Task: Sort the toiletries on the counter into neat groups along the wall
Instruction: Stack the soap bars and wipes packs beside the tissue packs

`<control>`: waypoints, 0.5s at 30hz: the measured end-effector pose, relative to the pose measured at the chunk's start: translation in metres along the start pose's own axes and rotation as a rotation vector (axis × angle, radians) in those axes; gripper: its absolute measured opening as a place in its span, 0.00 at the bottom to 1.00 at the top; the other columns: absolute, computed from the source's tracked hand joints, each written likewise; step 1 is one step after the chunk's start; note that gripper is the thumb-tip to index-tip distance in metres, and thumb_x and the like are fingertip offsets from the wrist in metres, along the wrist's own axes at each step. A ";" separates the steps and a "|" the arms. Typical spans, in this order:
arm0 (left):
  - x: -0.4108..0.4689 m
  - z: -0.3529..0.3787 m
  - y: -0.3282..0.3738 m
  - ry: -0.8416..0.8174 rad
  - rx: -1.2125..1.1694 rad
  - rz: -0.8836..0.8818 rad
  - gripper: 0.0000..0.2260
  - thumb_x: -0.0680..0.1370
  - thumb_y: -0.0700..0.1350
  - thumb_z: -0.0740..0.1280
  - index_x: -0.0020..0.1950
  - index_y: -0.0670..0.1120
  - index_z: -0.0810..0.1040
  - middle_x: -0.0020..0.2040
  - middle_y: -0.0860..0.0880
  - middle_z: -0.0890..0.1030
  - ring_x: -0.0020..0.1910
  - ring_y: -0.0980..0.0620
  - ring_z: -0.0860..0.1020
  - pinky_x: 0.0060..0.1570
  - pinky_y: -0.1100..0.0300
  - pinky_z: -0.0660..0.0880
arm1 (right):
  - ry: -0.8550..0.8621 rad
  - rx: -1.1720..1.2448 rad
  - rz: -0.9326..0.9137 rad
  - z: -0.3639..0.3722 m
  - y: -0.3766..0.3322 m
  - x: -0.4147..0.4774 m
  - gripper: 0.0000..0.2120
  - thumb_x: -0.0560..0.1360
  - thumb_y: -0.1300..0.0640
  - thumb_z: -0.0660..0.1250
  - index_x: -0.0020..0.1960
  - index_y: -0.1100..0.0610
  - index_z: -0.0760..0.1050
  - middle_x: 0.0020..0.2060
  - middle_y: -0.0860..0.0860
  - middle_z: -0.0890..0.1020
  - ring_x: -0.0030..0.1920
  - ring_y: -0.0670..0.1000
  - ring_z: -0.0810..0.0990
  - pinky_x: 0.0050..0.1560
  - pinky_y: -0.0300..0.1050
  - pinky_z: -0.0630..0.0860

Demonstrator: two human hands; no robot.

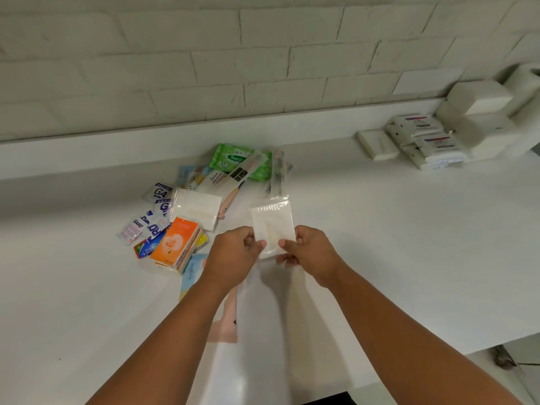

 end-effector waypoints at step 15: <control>0.038 0.062 0.098 0.091 -0.195 0.071 0.05 0.77 0.46 0.71 0.43 0.48 0.80 0.33 0.51 0.79 0.30 0.57 0.72 0.35 0.65 0.71 | 0.142 -0.083 -0.114 -0.131 -0.029 0.012 0.06 0.80 0.61 0.64 0.51 0.61 0.79 0.41 0.57 0.85 0.39 0.56 0.85 0.49 0.55 0.83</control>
Point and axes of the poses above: each hand's wrist, its own x-axis towards the middle knuckle, its own z-axis out of the palm, y = z × x, the point moved 8 cm from there along x, towards the middle knuckle
